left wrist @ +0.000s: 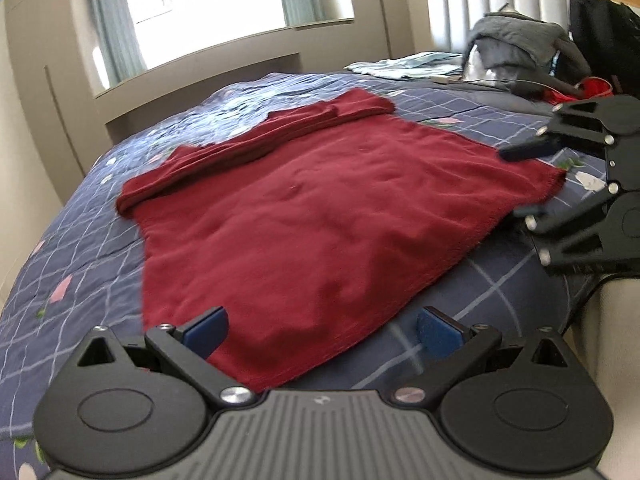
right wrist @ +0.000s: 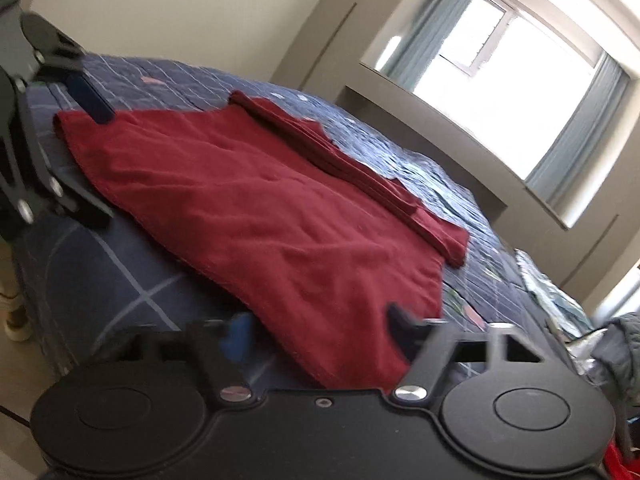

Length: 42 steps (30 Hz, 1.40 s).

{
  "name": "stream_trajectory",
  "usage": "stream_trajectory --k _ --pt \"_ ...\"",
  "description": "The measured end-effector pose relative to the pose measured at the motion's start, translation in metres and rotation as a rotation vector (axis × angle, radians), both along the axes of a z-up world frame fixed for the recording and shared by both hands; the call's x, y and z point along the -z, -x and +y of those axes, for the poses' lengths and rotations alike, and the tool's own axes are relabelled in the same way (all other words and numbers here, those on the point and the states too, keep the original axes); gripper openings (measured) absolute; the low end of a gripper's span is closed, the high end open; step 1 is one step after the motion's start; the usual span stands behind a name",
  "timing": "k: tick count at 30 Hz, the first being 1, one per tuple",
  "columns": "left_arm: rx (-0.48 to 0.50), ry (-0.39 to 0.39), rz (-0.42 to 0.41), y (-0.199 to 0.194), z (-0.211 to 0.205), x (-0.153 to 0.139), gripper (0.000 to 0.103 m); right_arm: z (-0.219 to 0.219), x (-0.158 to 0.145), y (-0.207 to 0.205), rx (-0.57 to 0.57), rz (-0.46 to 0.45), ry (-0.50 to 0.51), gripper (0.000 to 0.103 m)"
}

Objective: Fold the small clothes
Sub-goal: 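Move both grippers over the folded sweater toward its hem, then grasp the sweater hem with the right gripper while the left gripper grasps the hem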

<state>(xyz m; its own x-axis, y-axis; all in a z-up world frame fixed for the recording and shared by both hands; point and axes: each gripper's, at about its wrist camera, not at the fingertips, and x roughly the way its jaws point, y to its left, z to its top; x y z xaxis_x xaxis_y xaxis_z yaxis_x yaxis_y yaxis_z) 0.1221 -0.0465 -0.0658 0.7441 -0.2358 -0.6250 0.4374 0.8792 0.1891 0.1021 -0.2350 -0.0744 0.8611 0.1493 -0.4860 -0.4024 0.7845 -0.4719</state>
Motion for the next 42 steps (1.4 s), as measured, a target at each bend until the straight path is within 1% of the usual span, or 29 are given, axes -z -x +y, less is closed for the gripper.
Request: stream_trajectory --k 1,2,3,6,10,14,18,19,20,22,23,24,25,27,28,29,31,32,33,34,37,38,40,41,42 --pt "0.008 -0.002 -0.006 -0.001 -0.004 0.000 0.103 -0.001 -0.003 -0.002 -0.012 0.010 -0.015 0.037" --pt "0.014 -0.003 -0.011 -0.002 -0.006 0.000 0.103 -0.002 -0.006 -0.003 -0.025 0.020 -0.031 0.027" --pt "0.021 -0.003 -0.015 -0.003 -0.009 0.000 0.103 -0.003 -0.010 -0.005 -0.035 0.030 -0.049 0.019" --pt "0.043 0.001 -0.021 -0.008 -0.019 -0.001 0.103 -0.005 -0.024 -0.011 -0.053 0.057 -0.105 0.011" --pt "0.054 -0.025 -0.051 -0.011 -0.035 -0.001 0.103 -0.011 -0.047 -0.024 -0.062 0.078 -0.178 0.009" --pt "0.006 -0.069 -0.085 -0.016 -0.042 0.001 0.101 -0.018 -0.065 -0.032 -0.065 0.092 -0.232 0.008" --pt "-0.049 -0.115 -0.113 -0.023 -0.028 0.000 0.095 -0.025 -0.075 -0.036 -0.064 0.110 -0.278 0.008" --pt "-0.061 -0.129 -0.120 -0.024 -0.025 0.000 0.089 -0.027 -0.077 -0.037 -0.062 0.113 -0.287 0.008" --pt "-0.076 -0.155 -0.128 -0.025 -0.021 0.000 0.086 -0.028 -0.078 -0.037 -0.060 0.116 -0.295 0.008" --pt "-0.091 -0.206 -0.133 -0.029 -0.013 0.002 0.073 -0.030 -0.078 -0.037 -0.059 0.118 -0.300 0.008" --pt "-0.093 -0.229 -0.129 -0.030 -0.009 0.004 0.069 -0.030 -0.076 -0.037 -0.059 0.120 -0.299 0.008" --pt "-0.092 -0.252 -0.122 -0.031 -0.006 0.005 0.061 -0.030 -0.075 -0.036 -0.058 0.124 -0.300 0.008" --pt "-0.092 -0.268 -0.117 -0.032 -0.003 0.006 0.059 -0.030 -0.074 -0.036 -0.059 0.130 -0.299 0.008" --pt "-0.092 -0.291 -0.113 -0.031 0.005 0.007 0.054 -0.029 -0.069 -0.034 -0.062 0.137 -0.282 0.008" --pt "-0.088 -0.299 -0.109 -0.030 0.007 0.008 0.046 -0.028 -0.065 -0.033 -0.065 0.140 -0.269 0.008" --pt "-0.081 -0.305 -0.106 -0.029 0.010 0.009 0.041 -0.028 -0.061 -0.031 -0.068 0.142 -0.255 0.009" --pt "-0.058 -0.314 -0.103 -0.028 0.011 0.011 0.027 -0.025 -0.051 -0.028 -0.065 0.149 -0.217 0.010" --pt "-0.044 -0.319 -0.105 -0.027 0.010 0.012 0.023 -0.023 -0.046 -0.027 -0.063 0.152 -0.196 0.014" --pt "-0.030 -0.328 -0.110 -0.025 0.010 0.014 0.017 -0.021 -0.041 -0.025 -0.059 0.152 -0.170 0.020" --pt "-0.012 -0.345 -0.120 -0.024 0.008 0.015 0.012 -0.020 -0.034 -0.023 -0.054 0.150 -0.137 0.022" --pt "0.025 -0.398 -0.153 -0.019 0.006 0.019 0.004 -0.018 -0.017 -0.018 -0.040 0.129 -0.044 0.029" --pt "0.034 -0.408 -0.157 -0.018 0.006 0.019 0.004 -0.017 -0.013 -0.017 -0.030 0.116 -0.015 0.031" --pt "0.043 -0.409 -0.156 -0.017 0.010 0.017 0.002 -0.020 -0.008 -0.017 -0.014 0.091 0.015 0.030" --pt "0.045 -0.400 -0.152 -0.017 0.012 0.016 0.002 -0.022 -0.008 -0.017 -0.005 0.090 0.015 0.020" --pt "0.049 -0.389 -0.148 -0.016 0.014 0.013 0.002 -0.024 -0.008 -0.018 0.002 0.093 0.013 0.012"
